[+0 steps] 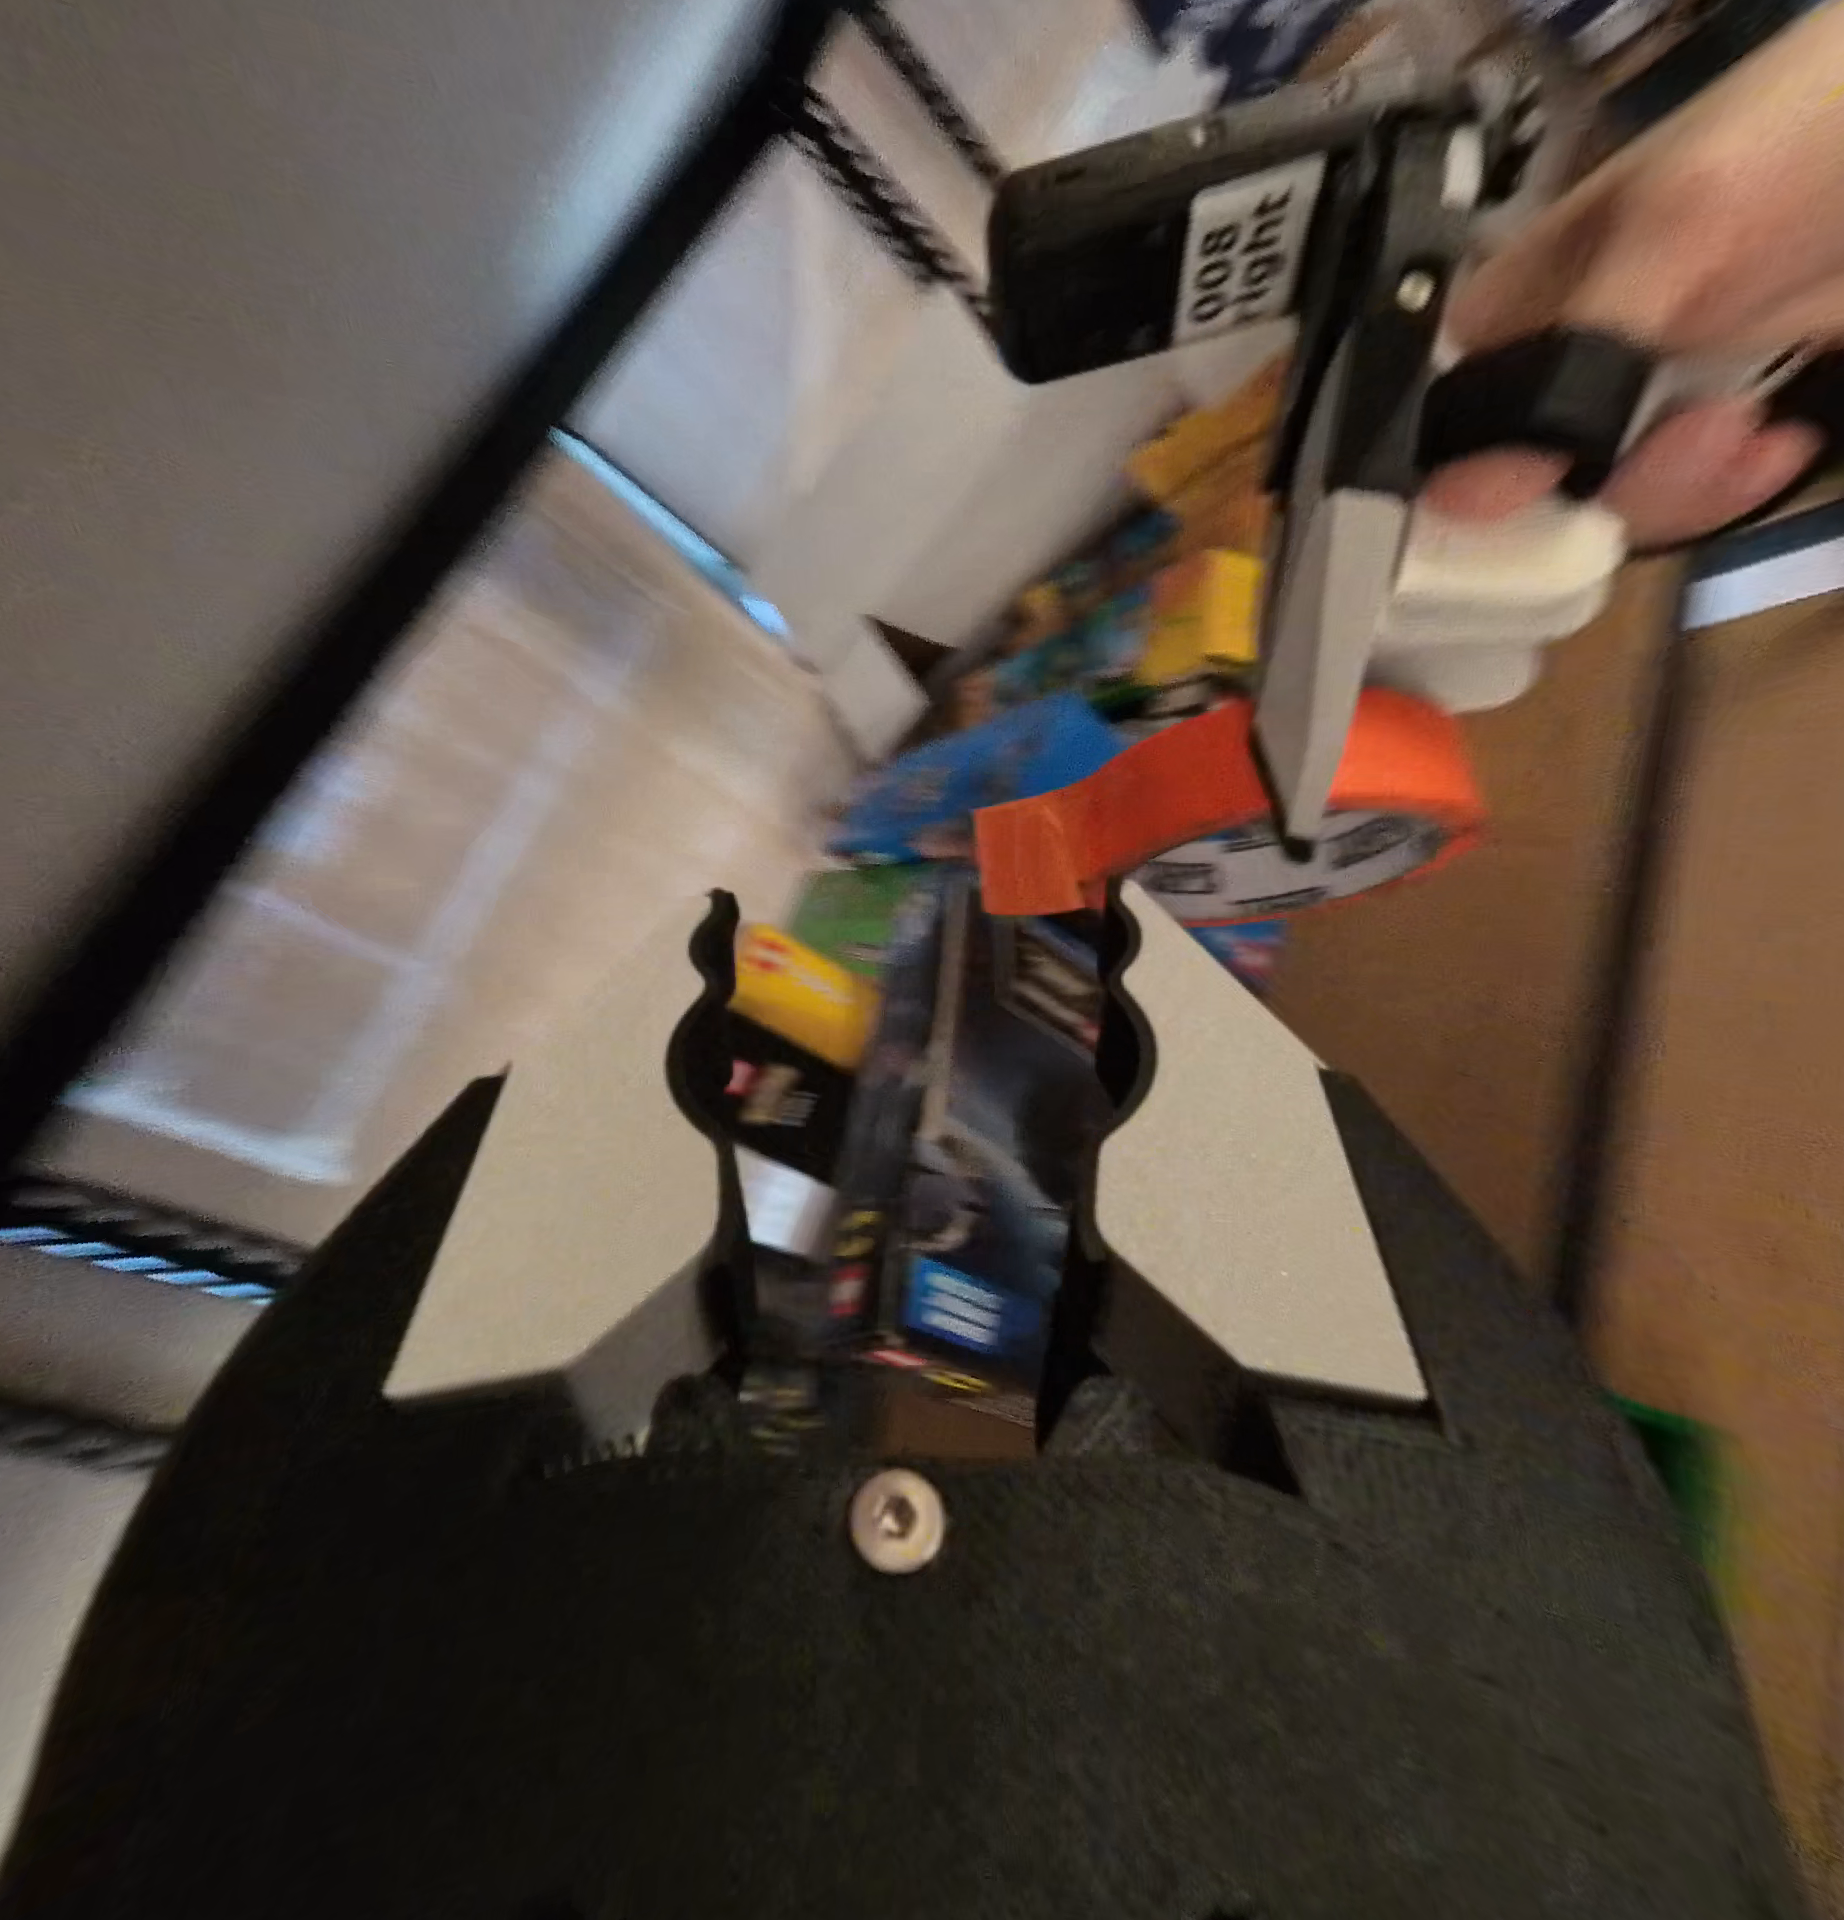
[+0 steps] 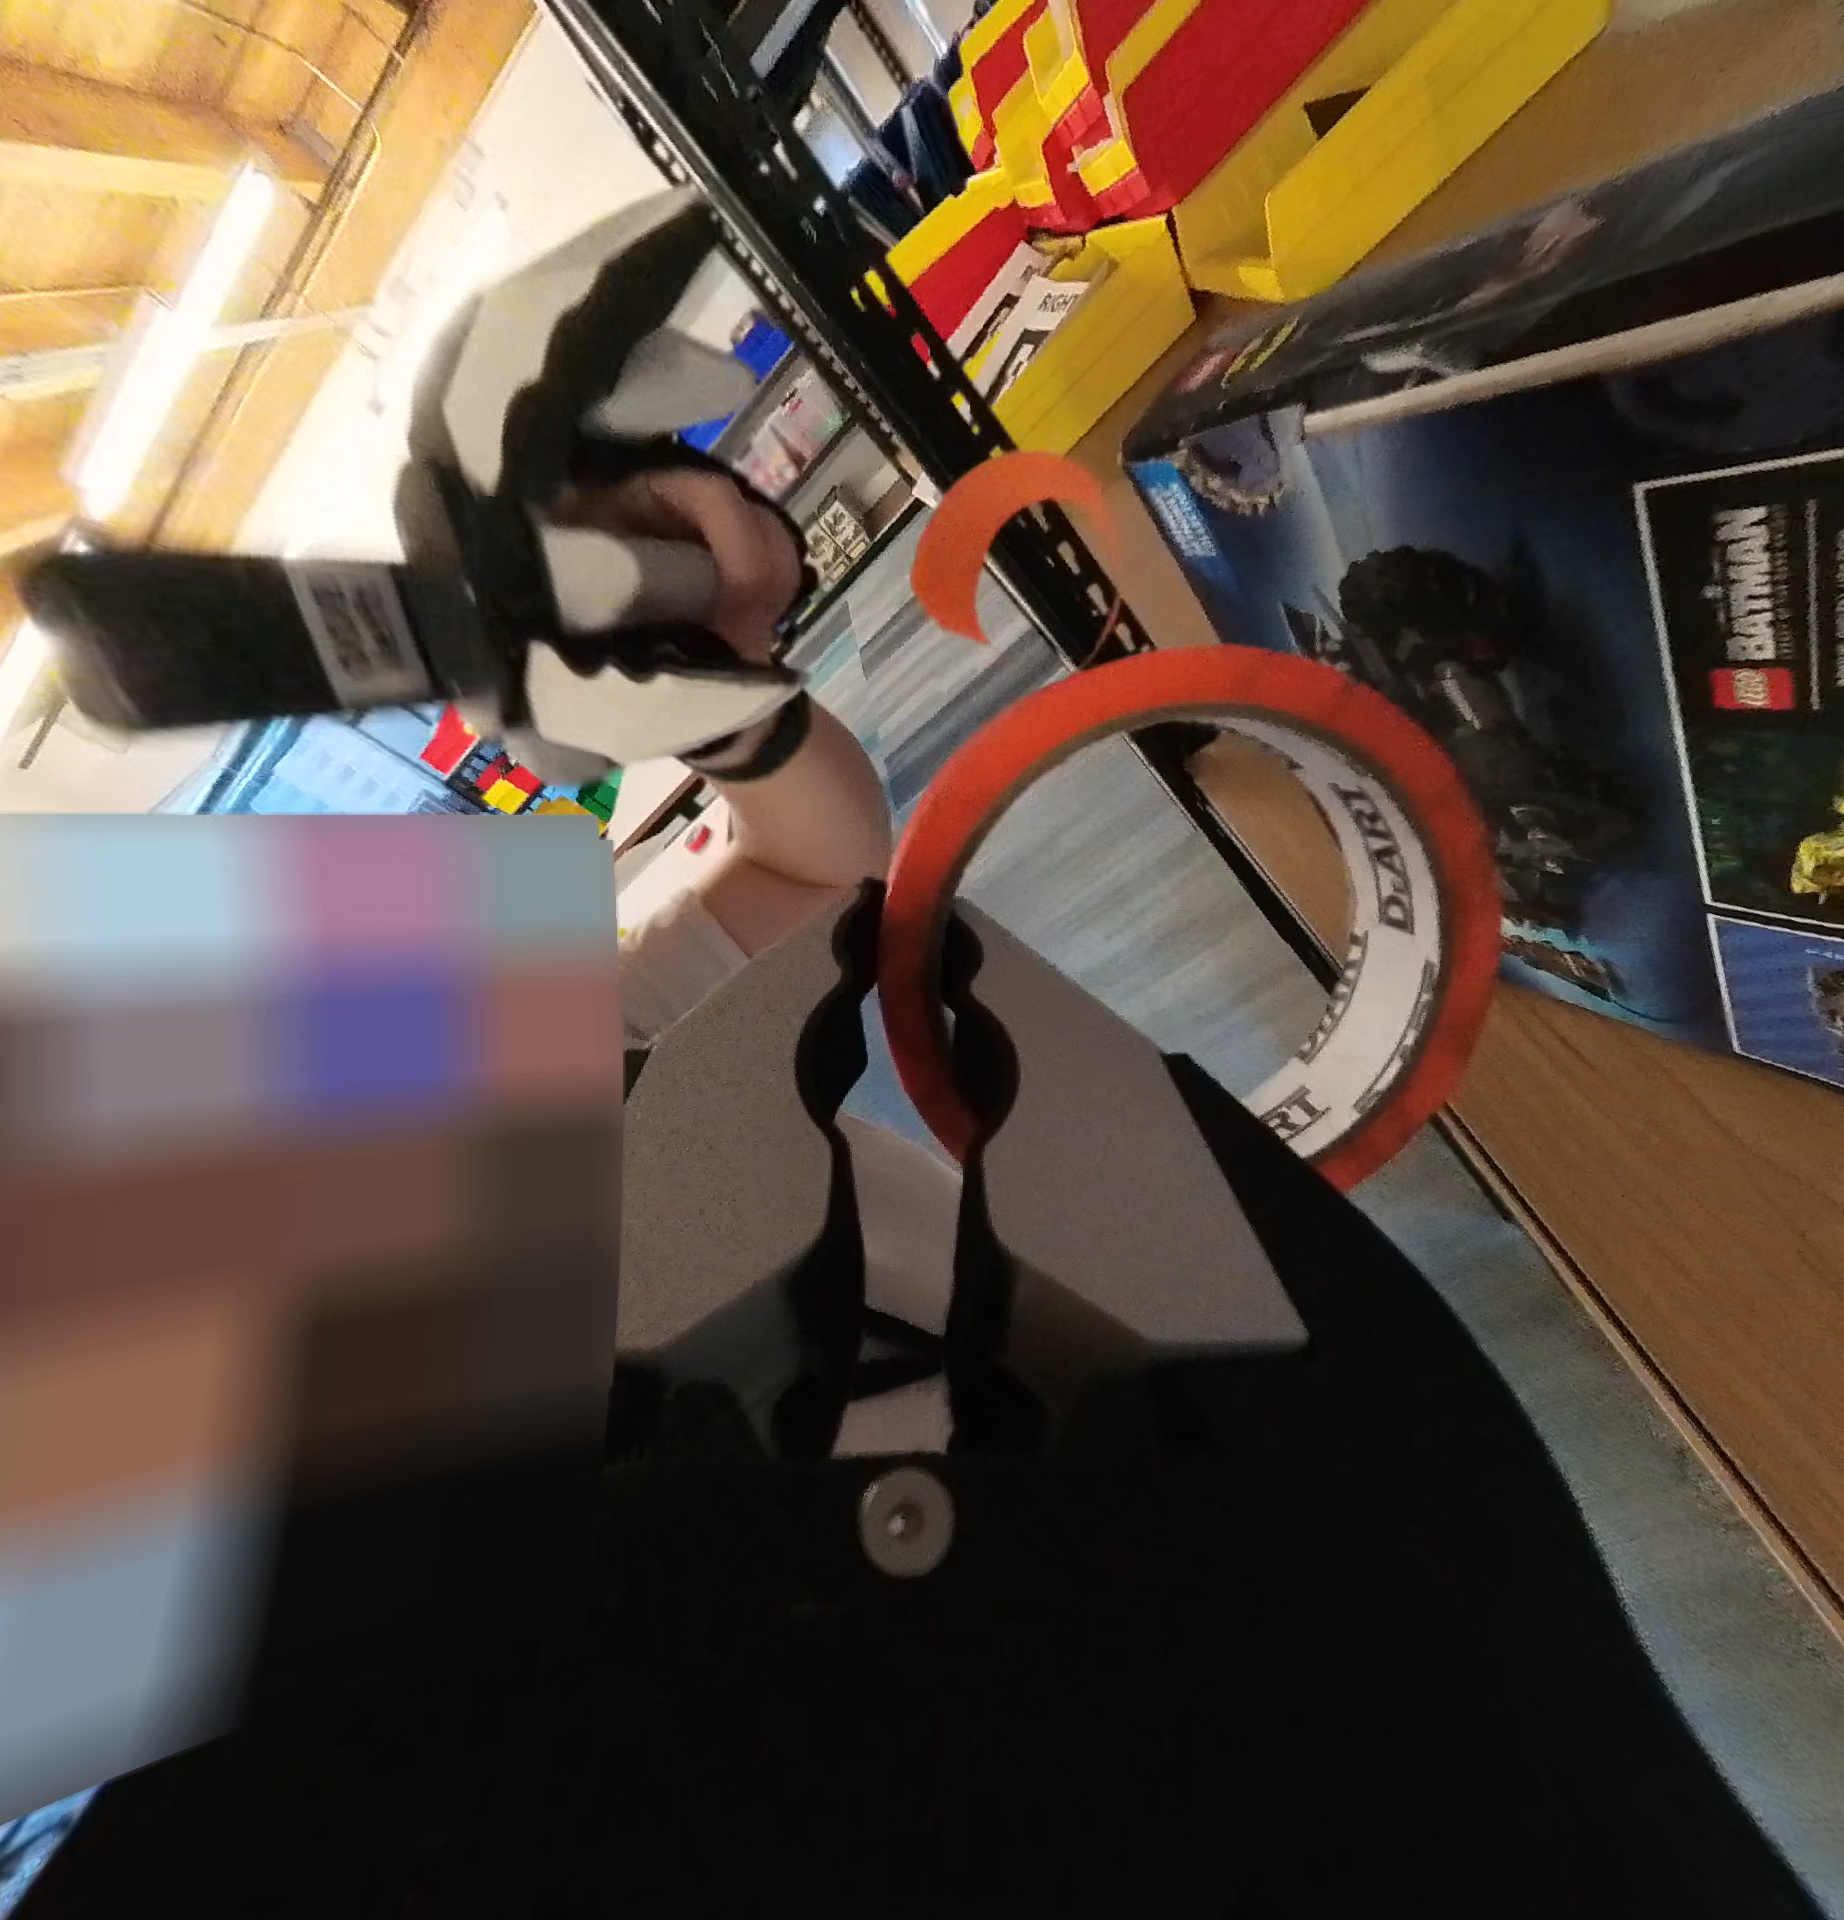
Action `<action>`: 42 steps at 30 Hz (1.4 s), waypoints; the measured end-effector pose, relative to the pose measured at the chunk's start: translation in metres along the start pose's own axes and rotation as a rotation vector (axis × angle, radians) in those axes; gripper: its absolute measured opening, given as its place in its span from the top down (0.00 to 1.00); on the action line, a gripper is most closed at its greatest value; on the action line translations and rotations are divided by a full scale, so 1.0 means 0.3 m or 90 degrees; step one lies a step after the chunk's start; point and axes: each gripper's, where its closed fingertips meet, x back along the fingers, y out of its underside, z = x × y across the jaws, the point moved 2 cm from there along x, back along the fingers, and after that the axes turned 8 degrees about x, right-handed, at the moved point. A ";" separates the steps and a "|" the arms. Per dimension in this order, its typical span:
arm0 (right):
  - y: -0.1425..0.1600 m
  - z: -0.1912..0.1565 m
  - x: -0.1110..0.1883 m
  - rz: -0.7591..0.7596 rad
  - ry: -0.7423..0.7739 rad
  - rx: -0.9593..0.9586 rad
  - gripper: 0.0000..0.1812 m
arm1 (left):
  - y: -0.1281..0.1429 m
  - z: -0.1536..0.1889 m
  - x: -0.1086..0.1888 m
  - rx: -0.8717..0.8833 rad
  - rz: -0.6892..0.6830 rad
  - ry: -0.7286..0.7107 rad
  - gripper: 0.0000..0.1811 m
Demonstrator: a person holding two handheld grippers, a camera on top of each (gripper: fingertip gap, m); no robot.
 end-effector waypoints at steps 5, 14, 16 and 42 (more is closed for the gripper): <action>-0.011 0.008 0.006 -0.001 -0.002 -0.007 0.96 | -0.028 0.072 -0.007 -0.144 0.090 -0.121 0.65; -0.023 -0.013 0.018 0.000 -0.029 0.005 0.96 | 0.038 0.073 -0.100 -0.271 0.071 -0.222 0.70; -0.021 -0.012 0.020 -0.001 -0.038 -0.001 0.96 | 0.032 0.068 -0.103 -0.305 0.084 -0.248 0.74; -0.028 0.054 -0.008 -0.010 -0.073 -0.044 0.97 | 0.118 -0.071 -0.223 -0.165 -0.145 -0.040 1.00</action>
